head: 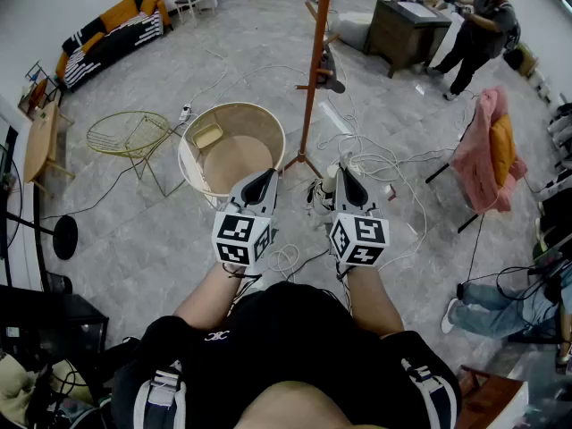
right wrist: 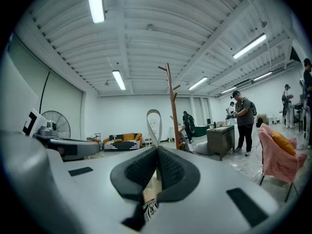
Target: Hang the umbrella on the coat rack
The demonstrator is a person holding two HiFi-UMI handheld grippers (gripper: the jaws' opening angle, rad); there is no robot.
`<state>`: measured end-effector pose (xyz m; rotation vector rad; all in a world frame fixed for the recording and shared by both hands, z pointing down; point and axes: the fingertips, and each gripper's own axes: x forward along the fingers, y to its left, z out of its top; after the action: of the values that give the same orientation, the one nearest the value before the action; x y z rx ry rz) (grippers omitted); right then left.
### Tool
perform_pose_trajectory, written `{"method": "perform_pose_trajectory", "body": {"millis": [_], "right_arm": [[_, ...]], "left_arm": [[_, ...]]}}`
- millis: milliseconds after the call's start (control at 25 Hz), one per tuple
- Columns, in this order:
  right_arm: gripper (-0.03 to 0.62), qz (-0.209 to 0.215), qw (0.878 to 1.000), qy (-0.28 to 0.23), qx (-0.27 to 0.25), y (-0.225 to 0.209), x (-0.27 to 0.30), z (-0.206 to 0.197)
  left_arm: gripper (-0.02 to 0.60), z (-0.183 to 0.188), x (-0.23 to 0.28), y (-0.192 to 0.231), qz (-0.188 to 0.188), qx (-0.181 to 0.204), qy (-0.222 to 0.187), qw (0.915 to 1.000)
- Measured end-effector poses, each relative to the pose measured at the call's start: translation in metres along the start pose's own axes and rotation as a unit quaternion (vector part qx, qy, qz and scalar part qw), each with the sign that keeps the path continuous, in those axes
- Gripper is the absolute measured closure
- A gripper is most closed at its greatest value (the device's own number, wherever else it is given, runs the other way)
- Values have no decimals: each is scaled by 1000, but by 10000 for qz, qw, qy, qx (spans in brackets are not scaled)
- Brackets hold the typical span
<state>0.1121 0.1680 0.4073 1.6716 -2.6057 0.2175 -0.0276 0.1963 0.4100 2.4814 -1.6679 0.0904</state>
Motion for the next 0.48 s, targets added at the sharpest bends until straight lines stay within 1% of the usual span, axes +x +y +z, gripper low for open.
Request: {"method": "perform_pose_trajectory", "body": {"millis": [240,480], "right_arm": [[576,16,10000,-9,27,-5,-5,11],[576,87,9999,-79,21,-22,-16,19]], "left_arm": [[563,11,4,-10,-22,29,-35,10000],[563,13,12,-34,1,113,-18,9999]]}}
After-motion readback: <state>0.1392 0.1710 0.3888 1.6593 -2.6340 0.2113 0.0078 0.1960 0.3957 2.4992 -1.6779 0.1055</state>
